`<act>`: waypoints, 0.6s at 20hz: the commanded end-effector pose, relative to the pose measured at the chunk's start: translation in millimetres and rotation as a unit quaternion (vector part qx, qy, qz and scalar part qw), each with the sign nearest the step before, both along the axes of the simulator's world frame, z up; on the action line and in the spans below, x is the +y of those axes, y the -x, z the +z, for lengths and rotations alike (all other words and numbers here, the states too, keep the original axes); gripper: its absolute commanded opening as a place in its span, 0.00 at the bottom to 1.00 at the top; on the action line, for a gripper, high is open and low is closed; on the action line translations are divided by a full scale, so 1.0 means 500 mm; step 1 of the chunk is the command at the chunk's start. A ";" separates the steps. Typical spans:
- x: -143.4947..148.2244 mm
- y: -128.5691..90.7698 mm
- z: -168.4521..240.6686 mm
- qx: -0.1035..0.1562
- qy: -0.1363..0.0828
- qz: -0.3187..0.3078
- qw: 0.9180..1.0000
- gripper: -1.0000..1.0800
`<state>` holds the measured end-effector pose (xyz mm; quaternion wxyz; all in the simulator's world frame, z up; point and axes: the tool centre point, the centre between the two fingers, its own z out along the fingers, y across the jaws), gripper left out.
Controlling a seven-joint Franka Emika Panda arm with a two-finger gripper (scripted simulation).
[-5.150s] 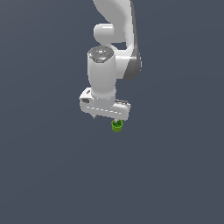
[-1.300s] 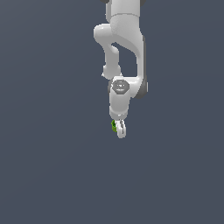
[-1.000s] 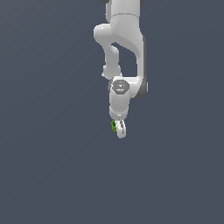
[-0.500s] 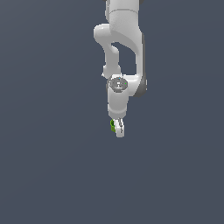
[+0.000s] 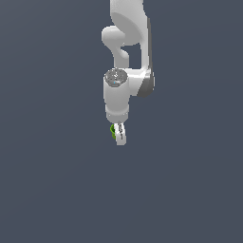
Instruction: Pick up the object and move it to a goal position.
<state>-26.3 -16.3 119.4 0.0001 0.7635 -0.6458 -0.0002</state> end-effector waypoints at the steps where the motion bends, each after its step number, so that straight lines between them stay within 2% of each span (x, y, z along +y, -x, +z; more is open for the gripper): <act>1: -0.030 -0.011 0.047 -0.001 0.000 0.000 1.000 0.00; 12: -0.167 -0.065 0.261 0.000 0.001 -0.001 1.000 0.00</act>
